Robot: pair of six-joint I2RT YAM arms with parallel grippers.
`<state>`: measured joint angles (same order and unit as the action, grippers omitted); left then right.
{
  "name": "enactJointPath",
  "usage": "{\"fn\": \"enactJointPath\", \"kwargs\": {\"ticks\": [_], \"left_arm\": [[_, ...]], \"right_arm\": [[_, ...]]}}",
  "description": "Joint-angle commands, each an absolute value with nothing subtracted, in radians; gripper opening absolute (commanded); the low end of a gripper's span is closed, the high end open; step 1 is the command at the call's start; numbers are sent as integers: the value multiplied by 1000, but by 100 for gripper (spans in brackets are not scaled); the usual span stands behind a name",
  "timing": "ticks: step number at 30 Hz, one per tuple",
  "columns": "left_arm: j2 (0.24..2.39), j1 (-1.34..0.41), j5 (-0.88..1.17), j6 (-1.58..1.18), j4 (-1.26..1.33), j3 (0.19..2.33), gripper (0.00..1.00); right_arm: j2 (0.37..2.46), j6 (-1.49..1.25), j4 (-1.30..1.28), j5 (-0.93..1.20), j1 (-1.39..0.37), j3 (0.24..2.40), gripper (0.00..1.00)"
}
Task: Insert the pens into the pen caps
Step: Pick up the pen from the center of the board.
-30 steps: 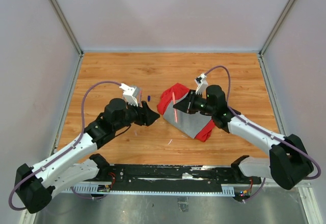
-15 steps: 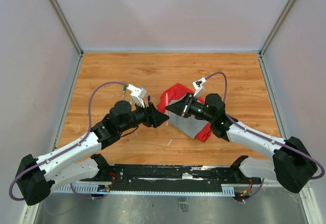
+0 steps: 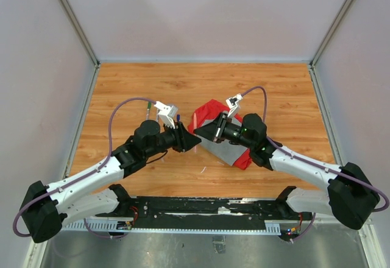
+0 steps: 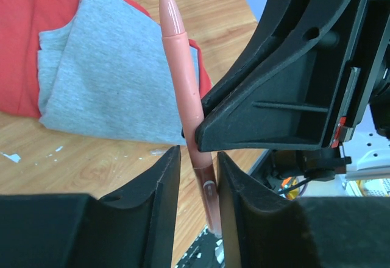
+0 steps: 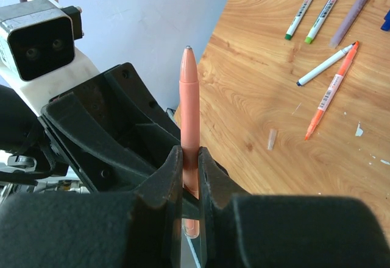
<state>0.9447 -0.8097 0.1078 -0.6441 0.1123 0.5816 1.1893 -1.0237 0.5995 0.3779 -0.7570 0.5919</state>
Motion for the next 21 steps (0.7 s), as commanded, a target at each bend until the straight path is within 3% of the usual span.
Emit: {"fn": "enactJointPath", "kwargs": {"ticks": [1,6,8,12,21], "left_arm": [[950,-819,98,-645,151,604,31],[953,-819,98,-643,141,613,9],[953,-819,93,-641,126,619,2],[943,-819,76,-630,106,619,0],[908,-819,76,-589,48,627,0]], "right_arm": [[1186,-1008,626,362,-796,635,1],[1199,-989,623,358,-813,644,4],[1192,-970,609,349,-814,644,9],[1141,-877,510,307,-813,654,33],[928,-562,274,130,-812,662,71]]}}
